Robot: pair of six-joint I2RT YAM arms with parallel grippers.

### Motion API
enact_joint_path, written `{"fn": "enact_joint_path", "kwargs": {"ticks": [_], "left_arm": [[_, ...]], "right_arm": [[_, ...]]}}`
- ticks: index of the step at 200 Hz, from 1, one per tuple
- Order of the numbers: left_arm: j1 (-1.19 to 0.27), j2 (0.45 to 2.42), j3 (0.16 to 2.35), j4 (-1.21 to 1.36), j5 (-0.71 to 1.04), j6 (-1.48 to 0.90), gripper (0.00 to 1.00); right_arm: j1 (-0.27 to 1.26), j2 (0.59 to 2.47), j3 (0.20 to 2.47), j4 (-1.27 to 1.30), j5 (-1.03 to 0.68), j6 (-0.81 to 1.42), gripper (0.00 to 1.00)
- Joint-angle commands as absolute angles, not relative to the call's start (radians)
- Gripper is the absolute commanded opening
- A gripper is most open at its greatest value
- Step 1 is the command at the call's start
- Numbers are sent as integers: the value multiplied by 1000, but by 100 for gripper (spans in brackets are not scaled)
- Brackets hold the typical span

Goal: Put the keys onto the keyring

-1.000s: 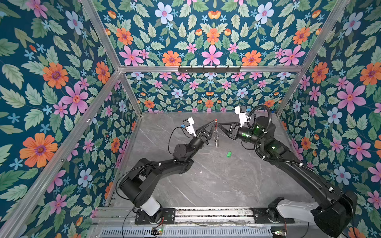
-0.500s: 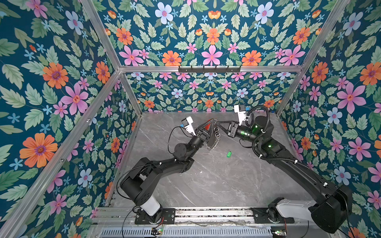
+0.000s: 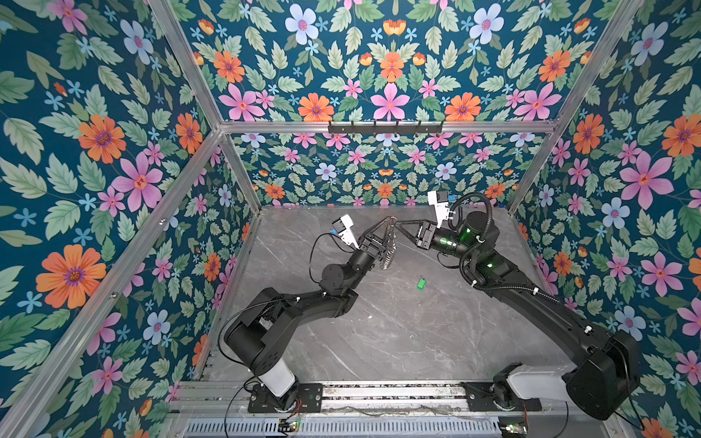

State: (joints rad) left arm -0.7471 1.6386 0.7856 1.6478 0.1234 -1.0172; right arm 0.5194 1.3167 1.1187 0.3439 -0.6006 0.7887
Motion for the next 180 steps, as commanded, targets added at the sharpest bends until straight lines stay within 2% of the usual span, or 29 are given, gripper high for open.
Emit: {"fn": "enact_joint_path", "kwargs": {"ticks": [1, 25, 44, 104, 148, 180], "left_arm": [[-755, 1633, 776, 1669, 188, -1011, 0], [-755, 1620, 767, 1669, 179, -982, 0], [-756, 1621, 766, 1669, 184, -994, 0], [-755, 1632, 769, 1671, 188, -1010, 0], [-755, 1626, 770, 1672, 187, -1007, 0], [-755, 1621, 766, 1672, 184, -1001, 0]], "right_arm": [[513, 1317, 1124, 417, -635, 820, 19], [500, 1303, 1112, 422, -634, 830, 19], [498, 1295, 1101, 432, -631, 838, 14], [498, 1325, 1101, 478, -666, 887, 14], [498, 1339, 1090, 493, -676, 907, 18], [493, 1295, 1074, 446, -653, 862, 29]]}}
